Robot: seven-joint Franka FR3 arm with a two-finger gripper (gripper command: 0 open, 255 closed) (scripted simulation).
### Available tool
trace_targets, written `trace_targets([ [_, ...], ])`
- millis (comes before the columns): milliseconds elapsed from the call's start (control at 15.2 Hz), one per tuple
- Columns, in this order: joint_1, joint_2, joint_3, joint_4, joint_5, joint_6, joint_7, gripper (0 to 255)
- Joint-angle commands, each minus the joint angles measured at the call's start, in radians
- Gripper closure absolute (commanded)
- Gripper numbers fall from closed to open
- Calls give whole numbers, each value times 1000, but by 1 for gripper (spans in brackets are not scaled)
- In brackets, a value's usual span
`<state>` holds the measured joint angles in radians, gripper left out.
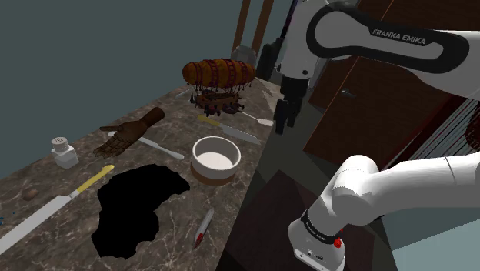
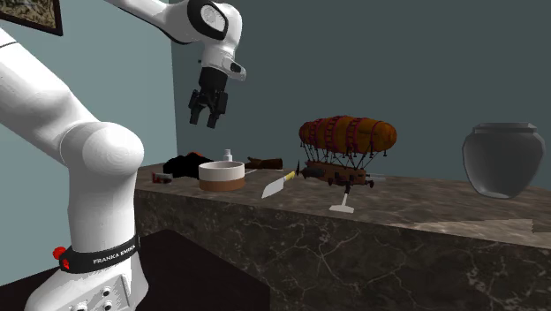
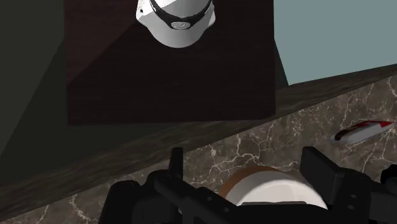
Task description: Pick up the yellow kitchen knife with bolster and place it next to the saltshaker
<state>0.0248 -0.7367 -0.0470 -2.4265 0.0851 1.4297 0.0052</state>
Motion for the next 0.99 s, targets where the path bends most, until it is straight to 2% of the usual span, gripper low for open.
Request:
trace_targets([
  [0,0,0,0,0,0,0,0,0],
  [462,3,188,-53,-5,-72,233,-140,0],
  [924,7,418,-96,59,-109,445,-265,0],
])
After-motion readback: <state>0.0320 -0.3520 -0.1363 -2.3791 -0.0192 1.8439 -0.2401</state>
